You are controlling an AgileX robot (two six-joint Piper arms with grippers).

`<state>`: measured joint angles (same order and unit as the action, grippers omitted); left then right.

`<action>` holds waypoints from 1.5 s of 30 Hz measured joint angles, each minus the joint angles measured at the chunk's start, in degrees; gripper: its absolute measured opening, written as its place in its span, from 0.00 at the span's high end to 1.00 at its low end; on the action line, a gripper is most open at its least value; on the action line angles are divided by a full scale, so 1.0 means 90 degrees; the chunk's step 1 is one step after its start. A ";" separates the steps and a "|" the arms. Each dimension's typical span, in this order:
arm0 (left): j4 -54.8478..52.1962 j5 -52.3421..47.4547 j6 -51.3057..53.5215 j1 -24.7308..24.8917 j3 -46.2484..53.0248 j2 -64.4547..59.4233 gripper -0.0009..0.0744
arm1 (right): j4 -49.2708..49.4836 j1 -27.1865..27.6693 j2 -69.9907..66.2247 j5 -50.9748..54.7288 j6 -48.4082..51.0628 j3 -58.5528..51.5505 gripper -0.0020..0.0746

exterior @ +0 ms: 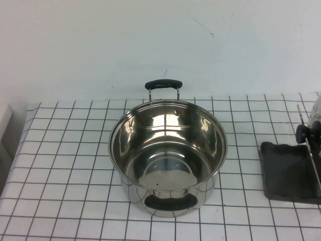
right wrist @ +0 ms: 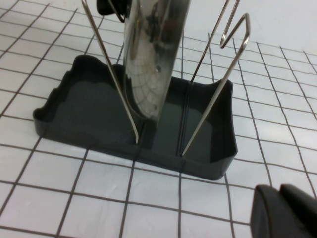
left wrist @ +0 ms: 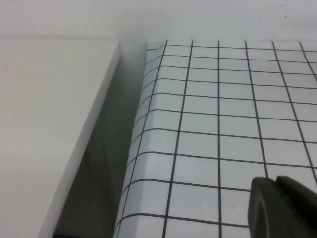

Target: Put pot lid on rack

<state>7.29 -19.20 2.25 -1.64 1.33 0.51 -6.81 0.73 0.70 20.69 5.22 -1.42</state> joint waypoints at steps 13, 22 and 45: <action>0.0101 0.0000 0.0035 0.0728 0.0000 0.0000 0.99 | 0.0000 0.0000 0.0000 0.0000 0.0000 0.0000 0.95; 0.0101 0.0000 0.0035 0.0728 0.0000 0.0000 0.99 | 0.0000 0.0000 0.0000 0.0000 0.0000 0.0000 0.95; 0.0101 0.0000 0.0035 0.0728 0.0000 0.0000 0.99 | 0.0000 0.0000 0.0000 0.0000 0.0000 0.0000 0.95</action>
<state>8.20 -19.20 2.57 4.90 1.33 0.51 -6.81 0.73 0.70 20.69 5.22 -1.42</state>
